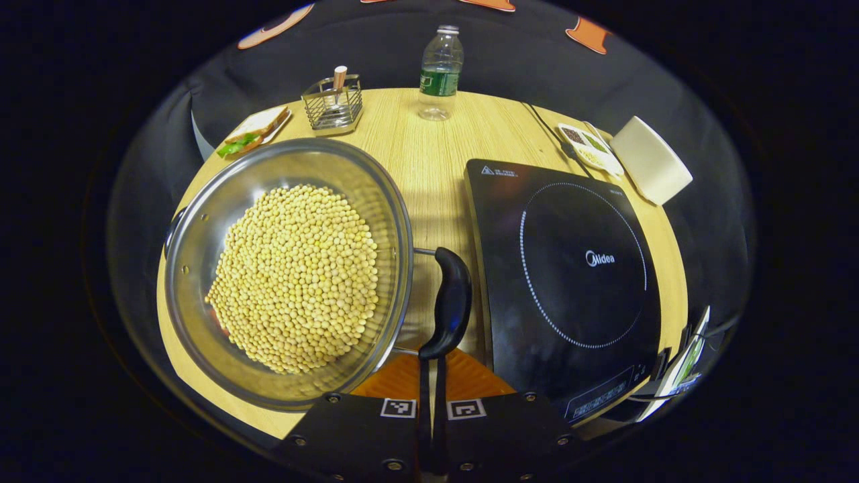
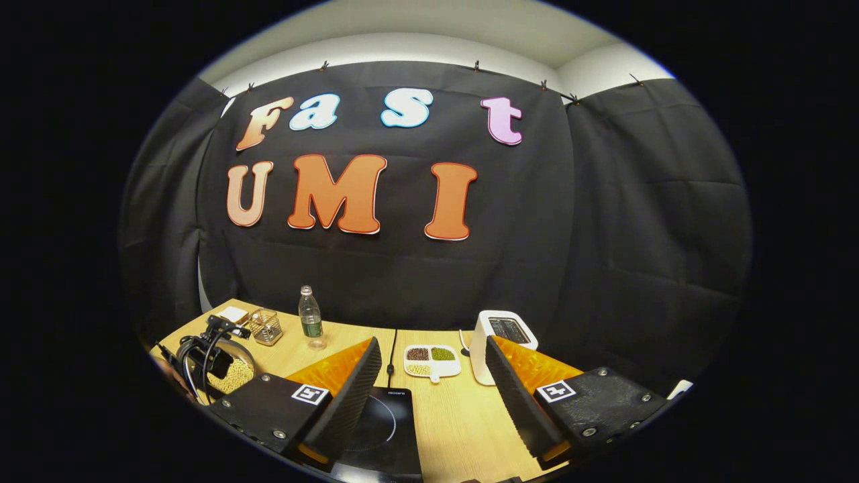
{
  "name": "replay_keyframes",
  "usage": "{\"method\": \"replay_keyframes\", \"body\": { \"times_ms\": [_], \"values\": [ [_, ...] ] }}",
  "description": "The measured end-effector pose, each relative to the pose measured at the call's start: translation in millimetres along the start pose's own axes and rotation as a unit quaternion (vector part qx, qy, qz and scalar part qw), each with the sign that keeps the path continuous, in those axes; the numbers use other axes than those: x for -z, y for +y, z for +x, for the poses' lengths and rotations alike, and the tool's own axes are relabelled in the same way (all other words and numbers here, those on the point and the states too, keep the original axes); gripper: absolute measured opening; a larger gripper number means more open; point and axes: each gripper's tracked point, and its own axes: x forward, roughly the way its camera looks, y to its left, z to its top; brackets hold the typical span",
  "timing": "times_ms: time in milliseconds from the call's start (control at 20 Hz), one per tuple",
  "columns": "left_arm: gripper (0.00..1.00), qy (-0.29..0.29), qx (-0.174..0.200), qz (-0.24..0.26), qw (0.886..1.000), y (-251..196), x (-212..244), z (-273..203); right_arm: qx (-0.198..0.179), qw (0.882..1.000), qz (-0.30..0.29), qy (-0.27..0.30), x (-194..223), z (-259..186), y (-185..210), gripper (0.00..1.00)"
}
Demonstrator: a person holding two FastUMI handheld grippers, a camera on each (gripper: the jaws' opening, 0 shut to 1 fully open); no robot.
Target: First push the handle of the pot to place it horizontally, then grasp the pot with both hands and set it on the induction cooktop.
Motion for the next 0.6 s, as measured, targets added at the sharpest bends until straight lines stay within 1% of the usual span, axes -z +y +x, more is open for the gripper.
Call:
{"method": "replay_keyframes", "body": {
  "times_ms": [50, 100, 250, 350, 450, 600],
  "values": [
    [0.02, -0.006, -0.004, -0.005, 1.0, -1, -4, 1, -0.004, 1.0, 0.001, 0.004, 3, 2, -2, 0.94],
    [0.02, -0.011, -0.007, -0.005, 1.0, -2, -8, 3, -0.009, 1.0, 0.002, 0.009, 6, 3, -2, 0.97],
    [0.02, -0.024, -0.017, -0.019, 0.999, -2, -24, 12, -0.031, 0.999, 0.001, 0.017, 13, 5, -1, 0.97],
    [0.02, -0.028, -0.027, -0.016, 0.999, 0, -26, 14, -0.045, 0.999, -0.003, 0.025, 20, 5, 0, 0.97],
    [0.02, -0.036, -0.04, -0.014, 0.998, 0, -25, 7, -0.058, 0.998, -0.003, 0.033, 27, 6, 3, 0.97],
    [0.02, -0.062, -0.045, -0.015, 0.997, 1, -28, -12, -0.084, 0.995, 0.004, 0.053, 40, 9, 17, 0.97]
  ]
}}
